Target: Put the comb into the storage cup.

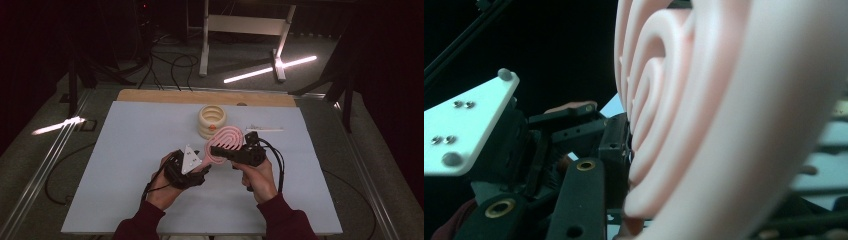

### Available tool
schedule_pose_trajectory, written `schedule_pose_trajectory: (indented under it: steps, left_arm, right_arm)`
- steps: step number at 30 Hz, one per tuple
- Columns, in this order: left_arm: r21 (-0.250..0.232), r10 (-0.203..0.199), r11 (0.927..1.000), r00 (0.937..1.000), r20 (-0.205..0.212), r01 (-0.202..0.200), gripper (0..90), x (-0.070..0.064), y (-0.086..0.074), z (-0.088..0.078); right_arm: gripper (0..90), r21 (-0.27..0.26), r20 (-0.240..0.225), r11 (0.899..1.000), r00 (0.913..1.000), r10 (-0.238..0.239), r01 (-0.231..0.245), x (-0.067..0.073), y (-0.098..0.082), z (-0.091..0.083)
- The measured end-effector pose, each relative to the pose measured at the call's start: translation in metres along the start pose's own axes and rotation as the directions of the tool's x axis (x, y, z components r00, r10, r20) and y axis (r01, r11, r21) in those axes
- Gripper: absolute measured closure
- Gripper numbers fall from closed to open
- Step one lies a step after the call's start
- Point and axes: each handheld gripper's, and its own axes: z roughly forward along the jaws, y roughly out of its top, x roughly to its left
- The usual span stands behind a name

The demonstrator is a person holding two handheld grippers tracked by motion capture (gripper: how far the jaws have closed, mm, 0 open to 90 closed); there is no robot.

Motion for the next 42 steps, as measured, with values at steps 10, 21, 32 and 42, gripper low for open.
schedule_pose_trajectory:
  steps: [10,21,32,42]
  left_arm:
    - [-0.018,-0.057,0.9983,0.9979,-0.031,0.056,4.8,0.011,-0.005,-0.018]
    - [-0.073,-0.199,0.9785,0.9761,-0.088,0.193,0.4,0.039,-0.035,-0.041]
    - [-0.154,-0.276,0.9554,0.9482,-0.158,0.252,0.1,0.063,-0.078,-0.07]
    - [-0.191,-0.306,0.9433,0.9338,-0.185,0.272,0.1,0.067,-0.115,-0.084]
  right_arm:
    - [63.9,-0.005,-0.003,1.0,1.0,-0.009,0.009,0.001,-0.001,0.003]
    - [63.9,-0.01,-0.004,1.0,0.9999,-0.014,0.014,0.0,0.0,0.0]
    - [63.9,-0.01,-0.007,1.0,0.9999,-0.015,0.015,-0.001,0.001,0.001]
    - [64.0,-0.01,-0.005,1.0,0.9999,-0.016,0.016,-0.003,0.002,-0.001]
